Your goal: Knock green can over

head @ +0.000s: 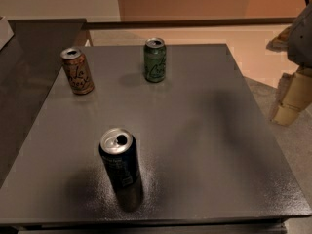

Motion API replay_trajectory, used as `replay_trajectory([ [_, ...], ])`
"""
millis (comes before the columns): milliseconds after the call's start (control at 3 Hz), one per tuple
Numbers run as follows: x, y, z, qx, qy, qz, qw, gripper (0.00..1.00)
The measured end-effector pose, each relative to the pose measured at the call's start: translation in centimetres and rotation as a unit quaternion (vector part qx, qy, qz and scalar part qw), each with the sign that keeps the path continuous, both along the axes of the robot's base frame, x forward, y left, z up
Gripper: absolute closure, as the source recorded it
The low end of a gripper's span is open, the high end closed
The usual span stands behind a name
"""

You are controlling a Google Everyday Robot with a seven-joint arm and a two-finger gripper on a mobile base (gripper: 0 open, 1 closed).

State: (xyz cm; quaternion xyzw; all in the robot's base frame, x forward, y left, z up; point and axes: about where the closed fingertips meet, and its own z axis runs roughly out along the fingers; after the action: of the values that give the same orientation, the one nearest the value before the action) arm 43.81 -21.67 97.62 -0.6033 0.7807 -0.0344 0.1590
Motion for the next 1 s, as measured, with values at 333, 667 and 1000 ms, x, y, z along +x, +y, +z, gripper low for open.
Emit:
replay_trajectory([
  [333,0.0,0.0,0.0,0.0,0.0,0.0,1.0,0.0],
  [667,1.2,0.8,0.2,0.021,-0.019,0.006,0.9996,0.0],
  [1000,3.6,2.3,0.3,0.067,-0.043,0.01,0.9968,0.0],
])
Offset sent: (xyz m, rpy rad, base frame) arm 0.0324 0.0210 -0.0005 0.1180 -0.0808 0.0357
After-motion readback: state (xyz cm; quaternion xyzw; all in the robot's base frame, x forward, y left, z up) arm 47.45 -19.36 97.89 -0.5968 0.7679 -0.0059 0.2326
